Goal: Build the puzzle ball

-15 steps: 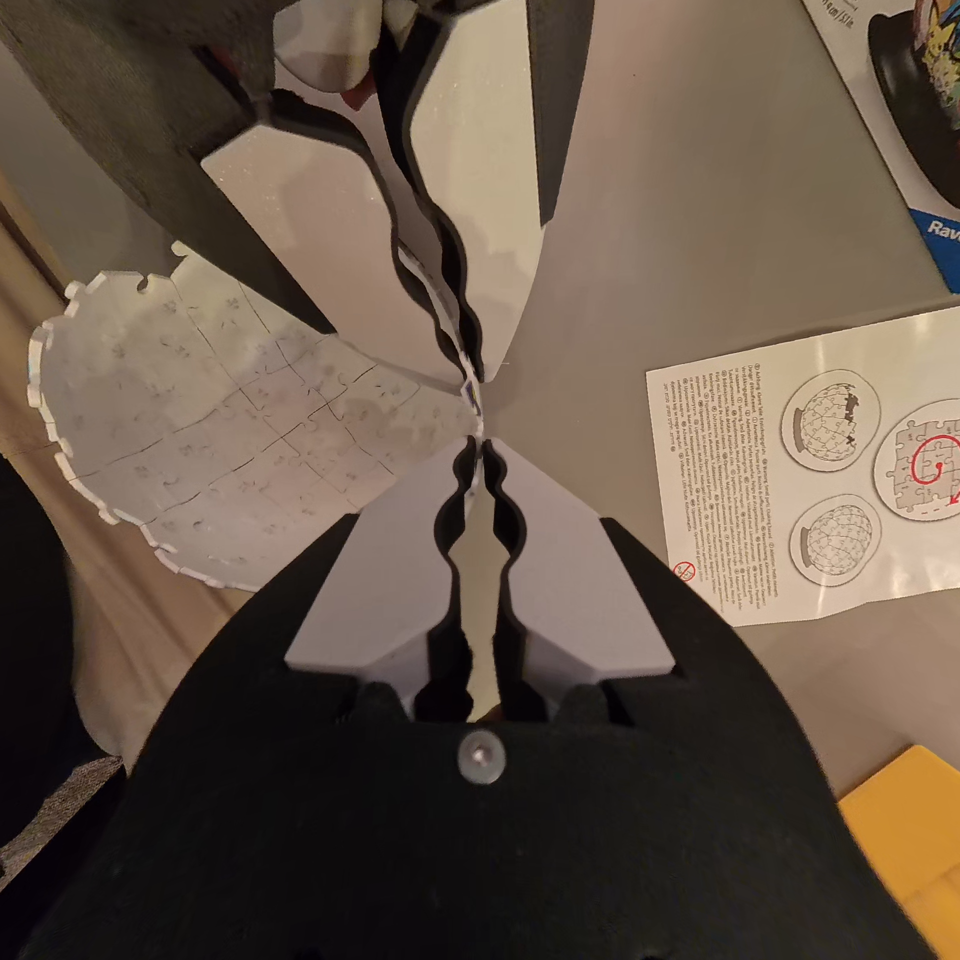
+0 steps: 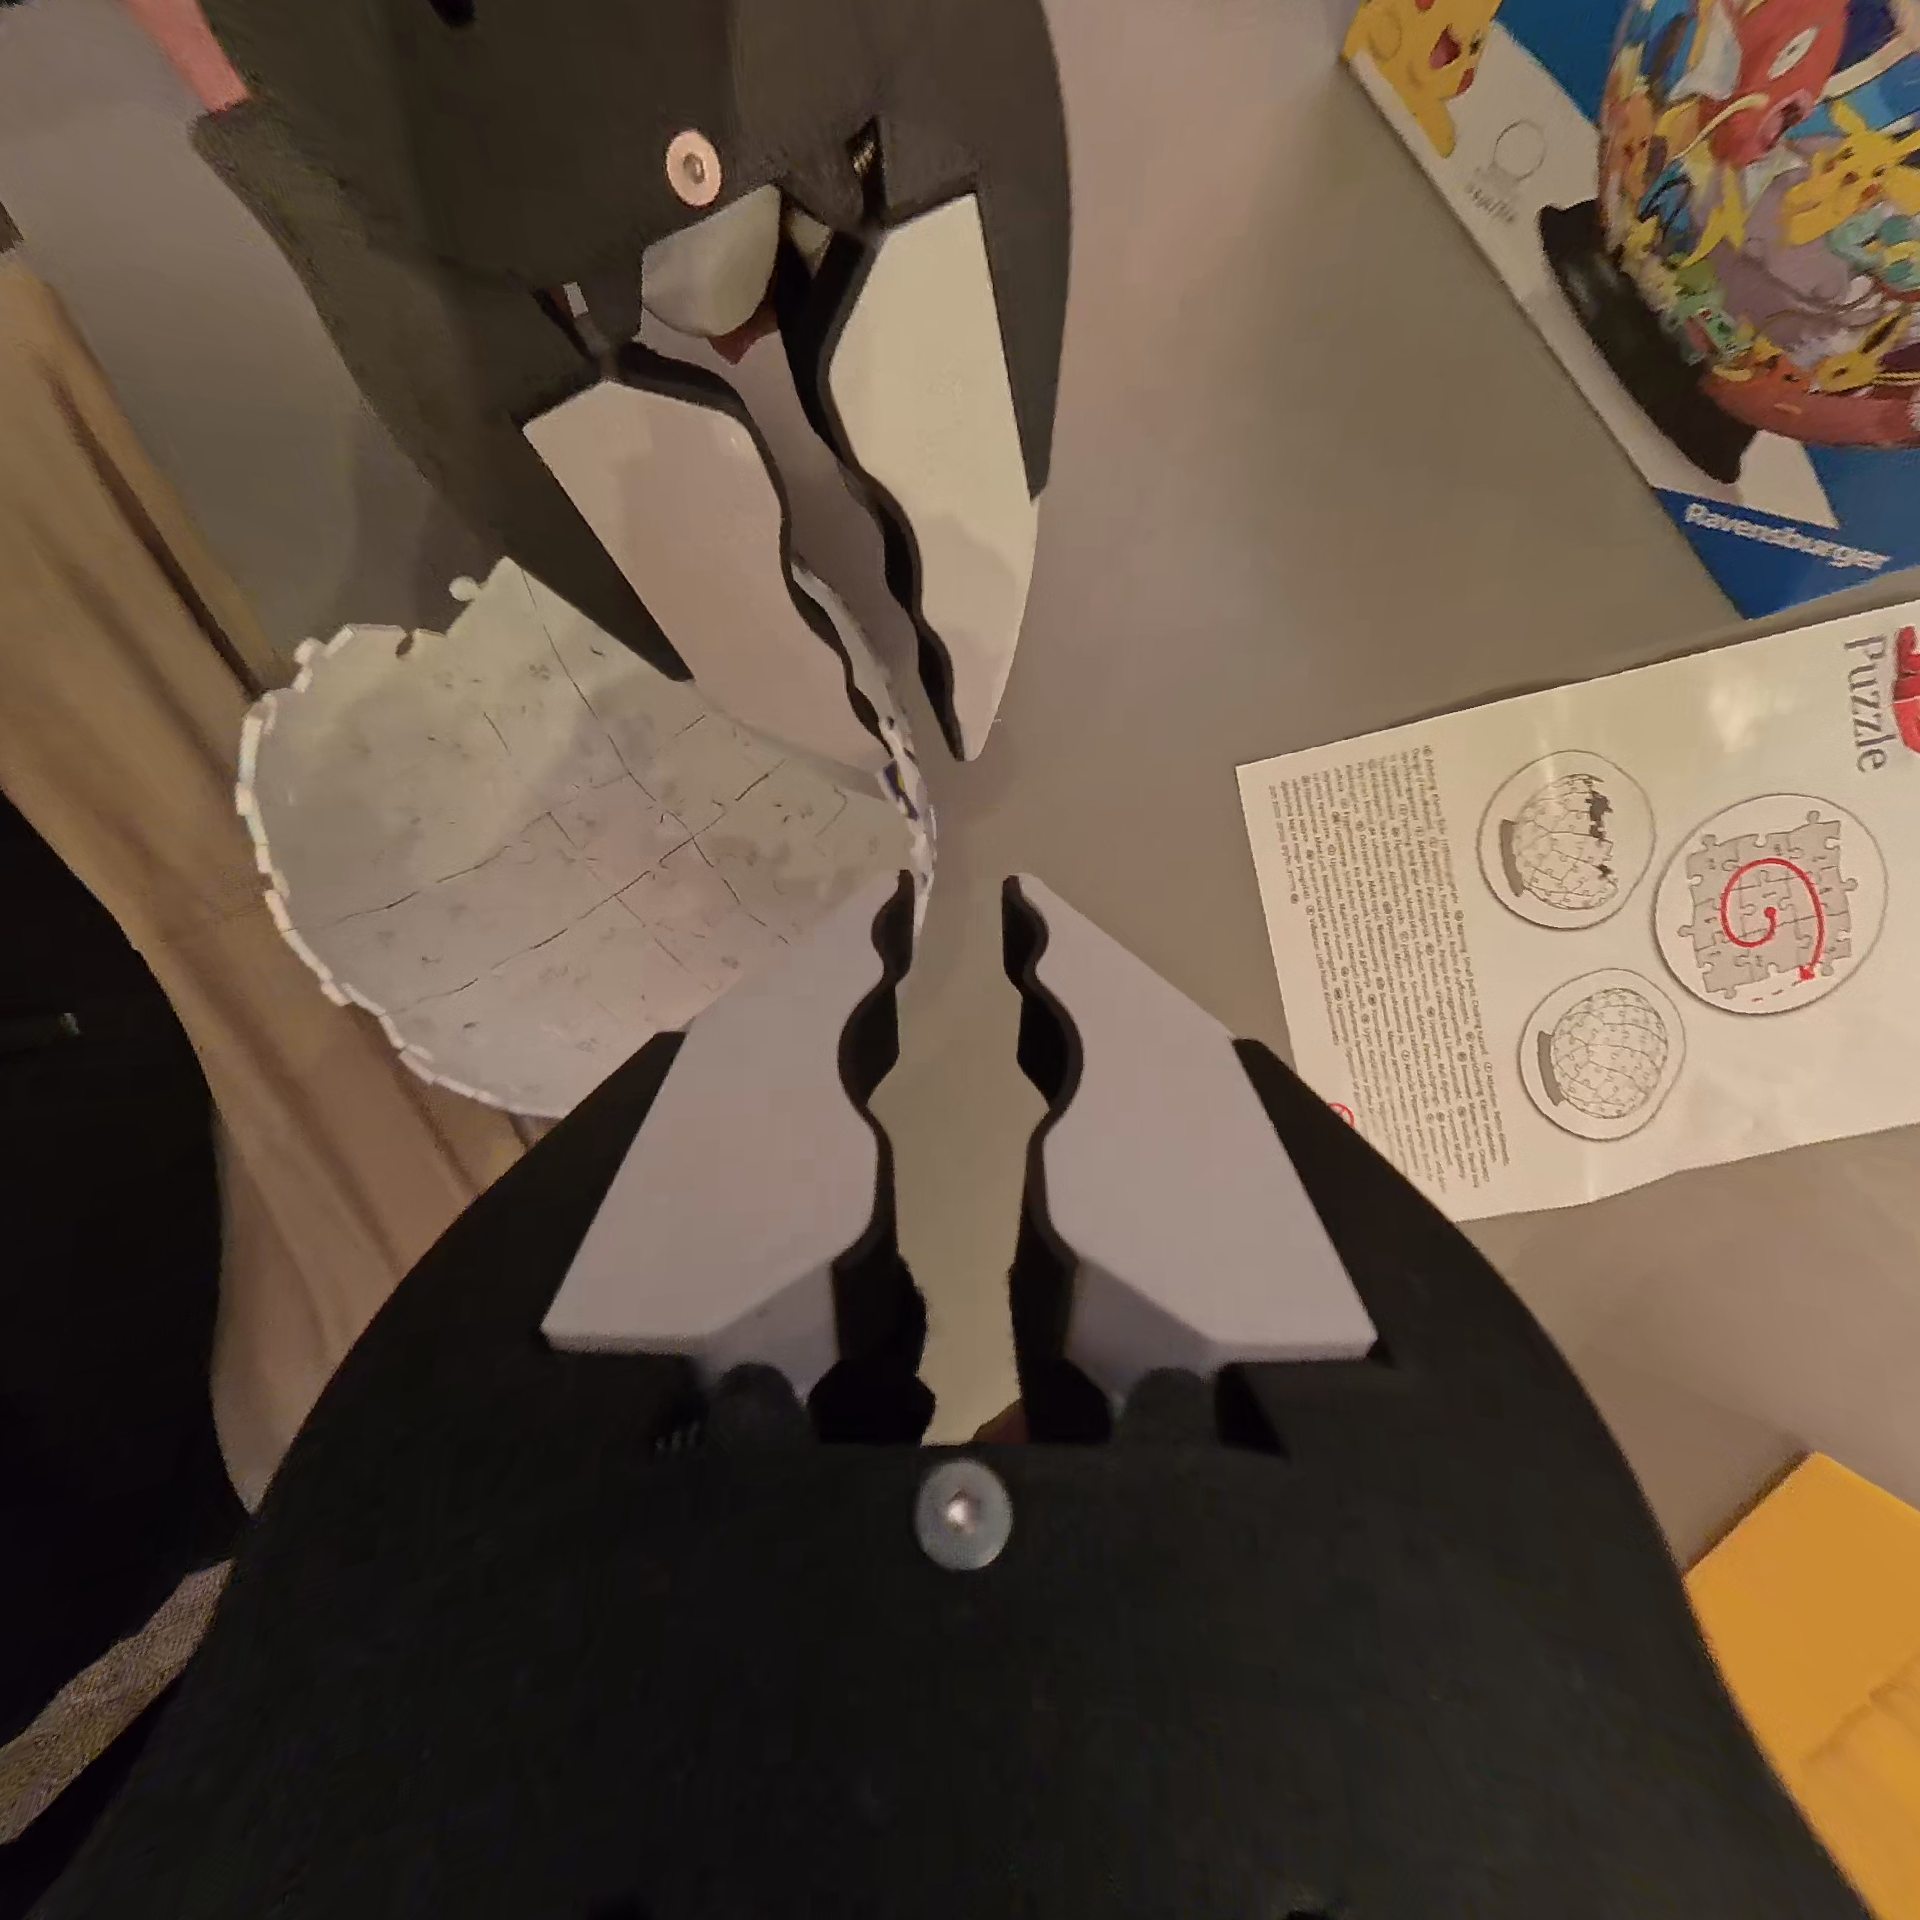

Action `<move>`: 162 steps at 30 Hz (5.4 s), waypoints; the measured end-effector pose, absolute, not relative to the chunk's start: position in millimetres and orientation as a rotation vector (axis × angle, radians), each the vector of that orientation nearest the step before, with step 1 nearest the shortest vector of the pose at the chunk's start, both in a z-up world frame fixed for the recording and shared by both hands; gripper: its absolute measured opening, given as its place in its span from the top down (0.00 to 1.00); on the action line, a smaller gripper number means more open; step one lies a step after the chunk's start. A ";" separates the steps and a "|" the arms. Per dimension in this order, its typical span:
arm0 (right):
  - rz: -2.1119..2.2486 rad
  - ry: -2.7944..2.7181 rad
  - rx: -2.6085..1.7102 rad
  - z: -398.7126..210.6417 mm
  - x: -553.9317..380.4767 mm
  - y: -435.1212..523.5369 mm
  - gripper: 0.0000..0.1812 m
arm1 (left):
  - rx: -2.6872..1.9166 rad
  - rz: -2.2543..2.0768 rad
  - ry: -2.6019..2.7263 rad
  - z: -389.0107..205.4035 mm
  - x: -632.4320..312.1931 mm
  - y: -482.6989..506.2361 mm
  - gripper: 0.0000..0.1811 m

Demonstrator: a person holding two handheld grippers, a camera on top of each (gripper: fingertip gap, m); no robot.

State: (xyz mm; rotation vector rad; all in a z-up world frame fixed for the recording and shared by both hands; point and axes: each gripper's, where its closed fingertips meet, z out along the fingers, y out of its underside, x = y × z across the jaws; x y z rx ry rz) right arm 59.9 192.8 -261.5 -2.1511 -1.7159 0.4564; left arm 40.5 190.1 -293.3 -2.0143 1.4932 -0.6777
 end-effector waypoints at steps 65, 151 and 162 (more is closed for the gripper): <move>0.384 -1.672 -2.307 -339.2 136.9 196.6 0.90 | -1.927 -0.774 1.444 -251.9 23.3 189.5 0.87; 0.329 -1.592 -2.337 -351.0 141.2 205.6 0.87 | -1.911 -0.813 1.321 -239.5 4.0 206.8 0.88; 0.369 -1.544 -2.371 -347.8 129.9 197.2 0.90 | -1.910 -0.826 1.318 -240.5 3.3 206.3 0.88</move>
